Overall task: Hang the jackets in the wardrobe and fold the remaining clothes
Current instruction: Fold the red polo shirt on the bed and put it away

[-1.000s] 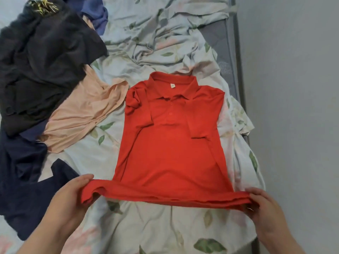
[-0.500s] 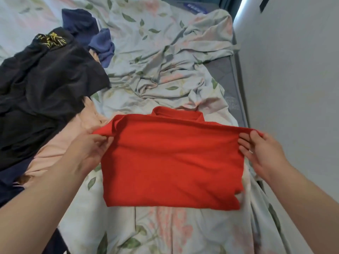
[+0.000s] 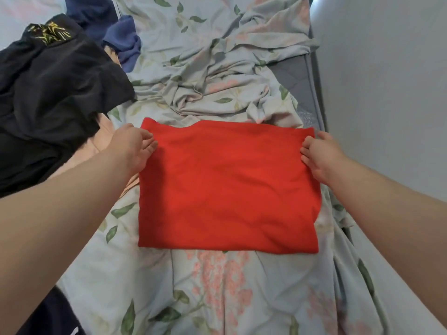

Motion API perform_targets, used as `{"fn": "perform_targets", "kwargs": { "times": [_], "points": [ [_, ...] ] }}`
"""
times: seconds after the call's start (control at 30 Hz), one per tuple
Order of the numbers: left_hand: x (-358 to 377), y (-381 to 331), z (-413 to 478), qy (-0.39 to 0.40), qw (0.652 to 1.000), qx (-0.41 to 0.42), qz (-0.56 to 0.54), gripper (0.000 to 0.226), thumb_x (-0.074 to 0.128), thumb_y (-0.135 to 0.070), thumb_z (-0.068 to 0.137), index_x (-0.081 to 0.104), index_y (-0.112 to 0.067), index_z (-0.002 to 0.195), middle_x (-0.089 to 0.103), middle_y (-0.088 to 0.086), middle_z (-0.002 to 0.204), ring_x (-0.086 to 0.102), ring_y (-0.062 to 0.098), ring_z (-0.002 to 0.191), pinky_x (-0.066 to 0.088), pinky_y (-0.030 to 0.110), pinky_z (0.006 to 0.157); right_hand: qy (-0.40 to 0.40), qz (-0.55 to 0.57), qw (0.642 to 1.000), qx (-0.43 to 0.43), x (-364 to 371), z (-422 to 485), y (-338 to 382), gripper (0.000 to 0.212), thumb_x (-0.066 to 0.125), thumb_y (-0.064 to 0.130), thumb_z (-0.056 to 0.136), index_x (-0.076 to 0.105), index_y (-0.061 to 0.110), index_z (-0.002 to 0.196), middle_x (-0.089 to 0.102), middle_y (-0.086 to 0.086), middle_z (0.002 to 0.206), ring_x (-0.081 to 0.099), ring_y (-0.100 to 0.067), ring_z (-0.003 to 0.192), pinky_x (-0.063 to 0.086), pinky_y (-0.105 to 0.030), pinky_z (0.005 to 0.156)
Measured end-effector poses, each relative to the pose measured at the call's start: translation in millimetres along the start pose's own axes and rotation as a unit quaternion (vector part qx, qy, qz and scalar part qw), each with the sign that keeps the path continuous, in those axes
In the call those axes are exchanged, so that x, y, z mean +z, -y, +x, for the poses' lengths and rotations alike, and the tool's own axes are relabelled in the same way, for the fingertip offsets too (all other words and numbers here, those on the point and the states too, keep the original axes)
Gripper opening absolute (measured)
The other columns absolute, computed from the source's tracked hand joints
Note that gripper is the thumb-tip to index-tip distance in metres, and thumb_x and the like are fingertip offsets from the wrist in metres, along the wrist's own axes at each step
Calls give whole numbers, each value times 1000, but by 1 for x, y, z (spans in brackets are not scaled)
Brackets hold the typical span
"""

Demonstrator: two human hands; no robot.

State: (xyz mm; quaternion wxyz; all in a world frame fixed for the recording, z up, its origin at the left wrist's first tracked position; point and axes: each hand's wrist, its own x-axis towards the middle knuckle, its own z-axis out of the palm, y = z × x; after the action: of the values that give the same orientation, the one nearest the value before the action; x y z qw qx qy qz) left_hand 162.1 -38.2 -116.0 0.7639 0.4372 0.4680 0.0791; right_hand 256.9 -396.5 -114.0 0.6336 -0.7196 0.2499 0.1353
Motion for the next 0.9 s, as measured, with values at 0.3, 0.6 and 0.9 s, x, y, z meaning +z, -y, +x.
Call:
{"fn": "perform_targets", "kwargs": {
  "times": [0.3, 0.6, 0.9],
  "points": [
    [-107, 88, -75, -99, 939, 111, 311, 27, 63, -6, 81, 62, -14, 106, 61, 5, 82, 55, 17, 65, 44, 31, 62, -43, -221, 973, -59, -72, -103, -102, 12, 63, 9, 88, 71, 17, 90, 68, 1, 81, 61, -13, 73, 47, -29, 74],
    [-144, 109, -109, 92, 937, -56, 331, 22, 55, 0, 96, 64, -12, 113, 71, 14, 103, 66, 31, 92, 54, 45, 84, 53, -187, 981, -12, -110, -142, -153, 21, 54, 13, 98, 69, 25, 108, 62, 0, 77, 55, -13, 69, 47, -31, 70],
    [-142, 120, -111, 140, 931, -114, 316, 9, 63, -10, 94, 61, -12, 103, 59, 2, 78, 55, 18, 74, 53, 31, 67, 116, 28, 971, 205, -83, -132, -139, 8, 63, 14, 94, 65, 22, 97, 53, 4, 70, 43, -8, 54, 48, -24, 54]
  ]
}}
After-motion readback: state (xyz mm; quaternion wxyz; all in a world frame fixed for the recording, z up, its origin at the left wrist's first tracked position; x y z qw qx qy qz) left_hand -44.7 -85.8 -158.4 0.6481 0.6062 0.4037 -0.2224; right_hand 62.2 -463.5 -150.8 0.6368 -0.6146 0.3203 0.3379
